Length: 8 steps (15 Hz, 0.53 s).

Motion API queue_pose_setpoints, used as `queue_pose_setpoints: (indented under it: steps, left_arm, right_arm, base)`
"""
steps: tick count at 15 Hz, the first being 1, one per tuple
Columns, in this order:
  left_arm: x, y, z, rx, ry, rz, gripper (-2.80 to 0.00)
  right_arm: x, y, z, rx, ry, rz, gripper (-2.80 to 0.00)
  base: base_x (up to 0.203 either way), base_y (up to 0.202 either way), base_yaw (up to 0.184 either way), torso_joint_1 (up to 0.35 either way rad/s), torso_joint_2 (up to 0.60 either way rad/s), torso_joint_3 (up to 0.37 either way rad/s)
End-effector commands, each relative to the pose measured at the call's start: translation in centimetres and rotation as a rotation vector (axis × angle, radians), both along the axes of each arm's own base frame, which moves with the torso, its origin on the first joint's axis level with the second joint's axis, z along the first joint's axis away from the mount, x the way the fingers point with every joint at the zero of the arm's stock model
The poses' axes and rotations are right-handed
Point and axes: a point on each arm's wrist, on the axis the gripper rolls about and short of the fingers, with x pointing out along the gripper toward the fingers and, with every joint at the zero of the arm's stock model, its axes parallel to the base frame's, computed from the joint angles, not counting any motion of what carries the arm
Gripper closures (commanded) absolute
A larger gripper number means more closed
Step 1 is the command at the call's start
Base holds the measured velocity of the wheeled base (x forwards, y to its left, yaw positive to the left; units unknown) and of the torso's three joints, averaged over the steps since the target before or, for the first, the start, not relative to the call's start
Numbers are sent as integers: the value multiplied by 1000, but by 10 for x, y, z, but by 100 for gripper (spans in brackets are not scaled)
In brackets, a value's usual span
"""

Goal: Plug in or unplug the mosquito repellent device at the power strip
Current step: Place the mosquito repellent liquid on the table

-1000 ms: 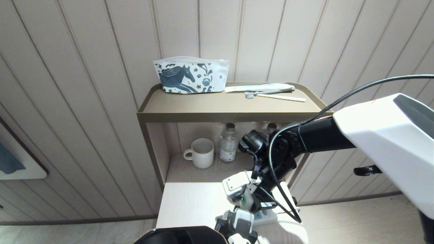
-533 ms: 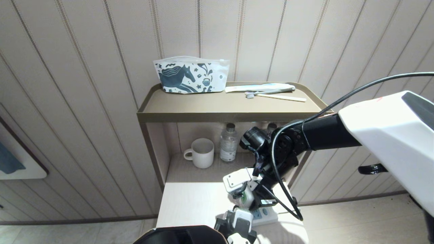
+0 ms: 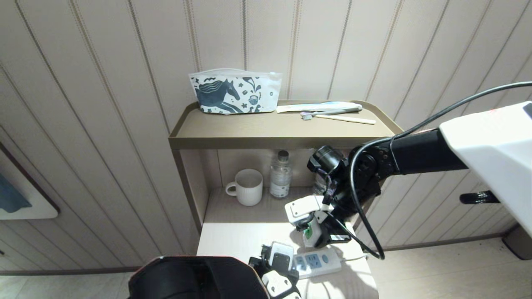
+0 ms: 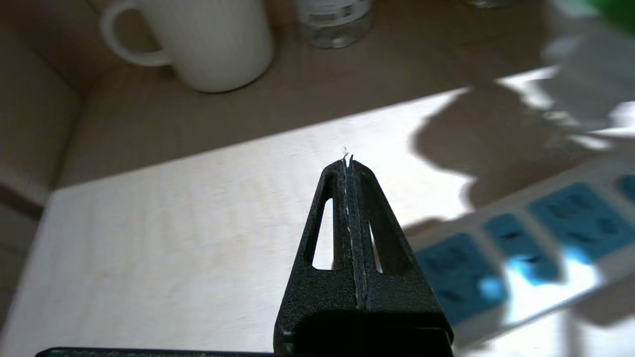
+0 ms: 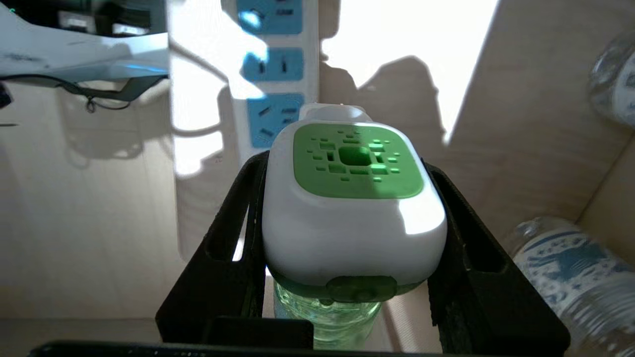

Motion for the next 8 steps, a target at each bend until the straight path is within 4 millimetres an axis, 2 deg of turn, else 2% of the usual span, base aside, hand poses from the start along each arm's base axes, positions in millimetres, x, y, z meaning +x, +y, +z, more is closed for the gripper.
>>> queue_pose_setpoints:
  steps: [1,4,6,8]
  left_arm:
    - [22,36,42,-65,-37,104,0]
    - [50,86,84,-108,-79,247,0]
    - [74,135,109,-125,-111,368,0]
    - [86,194,123,-120,-117,472,0]
  right_arm:
    - [-12,-17,19,13,-31,-20,0]
    - [-20,-34,27,22,-47,-56,0]
    - [-21,-46,30,37,-81,-93,0]
    - [-29,-54,36,48,-106,-106,0]
  base:
    - [0,0,0,0,0,0]
    - [0,0,0,0,0,0]
    - [0,0,0,0,0,0]
    - [0,0,0,0,0,0]
